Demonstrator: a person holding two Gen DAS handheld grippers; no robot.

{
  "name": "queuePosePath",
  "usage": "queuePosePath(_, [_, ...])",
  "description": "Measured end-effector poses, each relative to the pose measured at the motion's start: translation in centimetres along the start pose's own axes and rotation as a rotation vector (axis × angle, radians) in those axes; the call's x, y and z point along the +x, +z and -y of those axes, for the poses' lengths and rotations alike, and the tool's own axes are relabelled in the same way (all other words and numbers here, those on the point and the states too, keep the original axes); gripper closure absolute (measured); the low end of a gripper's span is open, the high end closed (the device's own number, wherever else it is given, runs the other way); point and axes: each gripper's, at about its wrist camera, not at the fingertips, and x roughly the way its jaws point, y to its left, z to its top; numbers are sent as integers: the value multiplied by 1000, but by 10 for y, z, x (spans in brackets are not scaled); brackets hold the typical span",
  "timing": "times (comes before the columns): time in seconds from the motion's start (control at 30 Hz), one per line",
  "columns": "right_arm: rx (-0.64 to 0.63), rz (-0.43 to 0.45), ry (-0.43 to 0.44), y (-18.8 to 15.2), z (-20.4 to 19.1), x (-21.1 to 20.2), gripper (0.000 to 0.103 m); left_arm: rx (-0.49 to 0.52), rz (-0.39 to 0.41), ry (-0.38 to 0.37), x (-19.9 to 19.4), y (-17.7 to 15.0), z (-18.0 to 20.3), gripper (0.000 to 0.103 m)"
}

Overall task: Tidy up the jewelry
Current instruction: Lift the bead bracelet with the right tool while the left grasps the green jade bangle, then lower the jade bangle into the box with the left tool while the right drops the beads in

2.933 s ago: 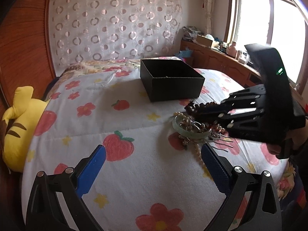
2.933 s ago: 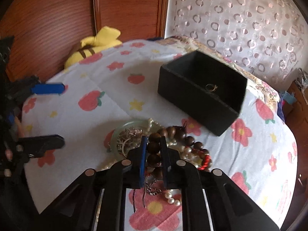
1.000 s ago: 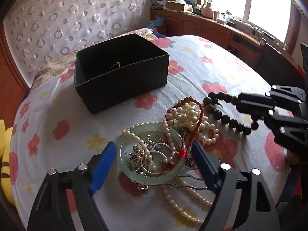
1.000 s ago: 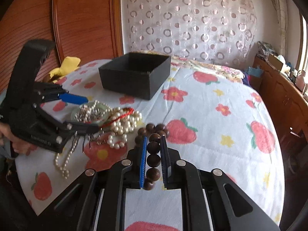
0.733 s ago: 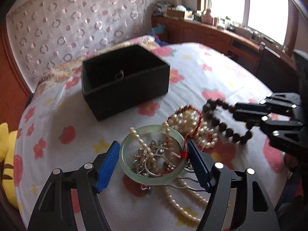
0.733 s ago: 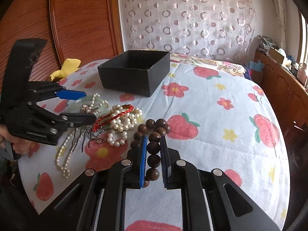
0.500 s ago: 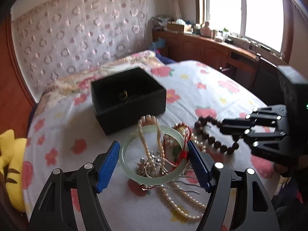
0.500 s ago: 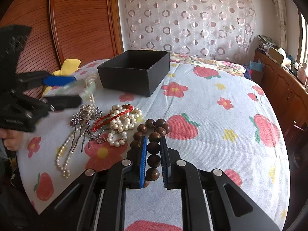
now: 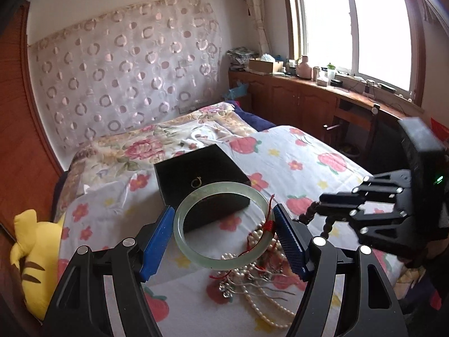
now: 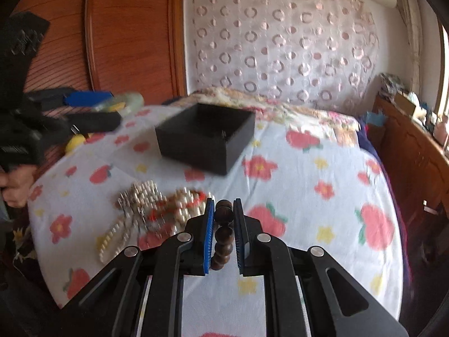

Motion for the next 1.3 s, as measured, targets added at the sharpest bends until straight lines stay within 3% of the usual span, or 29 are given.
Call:
queuePosePath(0.53, [-81, 128, -10, 91, 3, -13, 88, -112, -37, 46, 52, 20, -44, 34])
queuePosePath(1.13, [-112, 83, -26, 138, 5, 38, 88, -177, -117, 32, 110, 14, -58, 34])
queuePosePath(1.2, [-115, 77, -25, 142, 5, 44, 88, -184, -103, 37, 106, 11, -60, 25])
queuePosePath(1.3, [-116, 69, -22, 144, 5, 54, 88, -200, -87, 41, 98, 10, -65, 23])
